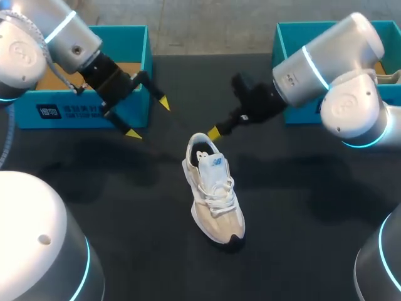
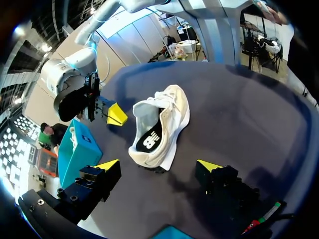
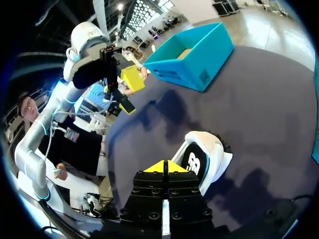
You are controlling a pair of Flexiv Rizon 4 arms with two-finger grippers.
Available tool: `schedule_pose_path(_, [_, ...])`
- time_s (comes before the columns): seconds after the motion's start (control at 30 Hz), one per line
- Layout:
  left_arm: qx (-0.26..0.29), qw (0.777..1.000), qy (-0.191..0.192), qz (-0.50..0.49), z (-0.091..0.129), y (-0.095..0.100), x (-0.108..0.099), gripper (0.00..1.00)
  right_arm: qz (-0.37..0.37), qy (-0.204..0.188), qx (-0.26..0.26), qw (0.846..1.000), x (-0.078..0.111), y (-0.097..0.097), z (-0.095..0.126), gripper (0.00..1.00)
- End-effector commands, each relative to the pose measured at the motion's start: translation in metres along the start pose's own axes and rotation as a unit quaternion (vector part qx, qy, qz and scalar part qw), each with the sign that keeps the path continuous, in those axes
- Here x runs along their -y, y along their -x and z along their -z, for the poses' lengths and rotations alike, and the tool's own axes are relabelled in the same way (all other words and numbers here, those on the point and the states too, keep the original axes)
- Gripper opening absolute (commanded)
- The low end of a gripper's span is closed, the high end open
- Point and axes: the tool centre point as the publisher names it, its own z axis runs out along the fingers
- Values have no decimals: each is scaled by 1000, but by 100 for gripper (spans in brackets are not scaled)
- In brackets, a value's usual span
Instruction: Take the shoe out of the shoebox, open the shoe tongue, remove and reinsert the insole, then place the shoe into the shoebox
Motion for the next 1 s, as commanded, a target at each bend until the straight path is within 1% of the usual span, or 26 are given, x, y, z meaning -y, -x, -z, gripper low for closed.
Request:
schedule_pose_path(0.03, [-7,1000,0,-4,14,-8,1,100,0,7,2,1000,4,-2,3,0])
schedule_pose_path(0.1, [-9,1000,-8,-7,20,-10,0,100,0,7,2,1000,4,-2,3,0])
schedule_pose_path(0.23, [-29,999,9,-8,34,-15,-2,100,0,7,2,1000,4,-2,3,0])
schedule_pose_path(0.43, [-21,999,41,5,61,-24,-10,100,0,7,2,1000,4,-2,3,0])
schedule_pose_path(0.63, [-7,998,64,16,88,-33,-16,100,0,7,2,1000,4,-2,3,0])
schedule_pose_path(0.77, [-5,997,74,21,100,-37,-19,100,-41,-7,61,997,3,-1,-2,0])
schedule_pose_path(0.83, [-5,997,77,23,103,-39,-21,100,-58,-21,90,994,4,-1,-4,0])
schedule_pose_path(0.93, [-7,996,81,25,109,-41,-22,100,-78,-40,134,987,1,-8,0,0])
schedule_pose_path(1.0, [-7,996,83,26,112,-42,-23,100,-88,-46,162,982,0,-12,2,0])
